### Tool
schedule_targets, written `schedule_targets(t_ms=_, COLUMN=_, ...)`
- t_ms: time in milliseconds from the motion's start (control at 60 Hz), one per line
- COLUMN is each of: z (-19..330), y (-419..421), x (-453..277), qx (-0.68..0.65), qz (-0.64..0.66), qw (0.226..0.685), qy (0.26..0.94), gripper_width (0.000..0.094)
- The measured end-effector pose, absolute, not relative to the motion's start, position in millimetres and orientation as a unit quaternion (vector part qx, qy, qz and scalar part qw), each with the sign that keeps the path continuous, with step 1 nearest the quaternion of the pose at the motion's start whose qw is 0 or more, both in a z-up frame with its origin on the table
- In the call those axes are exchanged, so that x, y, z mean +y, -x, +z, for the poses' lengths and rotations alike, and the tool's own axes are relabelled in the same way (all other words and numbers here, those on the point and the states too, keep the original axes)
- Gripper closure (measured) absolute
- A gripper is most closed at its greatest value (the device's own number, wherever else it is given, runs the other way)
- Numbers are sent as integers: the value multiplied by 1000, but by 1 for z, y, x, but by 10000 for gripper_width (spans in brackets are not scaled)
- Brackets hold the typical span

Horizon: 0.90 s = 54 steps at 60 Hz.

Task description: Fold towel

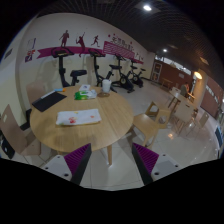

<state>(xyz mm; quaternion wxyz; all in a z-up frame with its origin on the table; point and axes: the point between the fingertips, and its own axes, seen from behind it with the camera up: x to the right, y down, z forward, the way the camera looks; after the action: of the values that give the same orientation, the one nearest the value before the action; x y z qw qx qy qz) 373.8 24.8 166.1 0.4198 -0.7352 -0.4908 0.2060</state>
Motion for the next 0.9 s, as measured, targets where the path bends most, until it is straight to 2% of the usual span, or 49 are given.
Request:
schedule_targets(t_ms=350, z=174, y=-306, x=-67, qx=-546, qz=248, qw=395, qy=696, gripper_width=80)
schedule_targets(t_ms=633, z=145, y=-232, x=-150, qx=-588, qz=269, qw=369, qy=668, gripper_width=80)
schedule_targets(t_ms=900, z=118, y=-174, x=-190, qx=-602, qz=277, qw=358, qy=658, gripper_width=77)
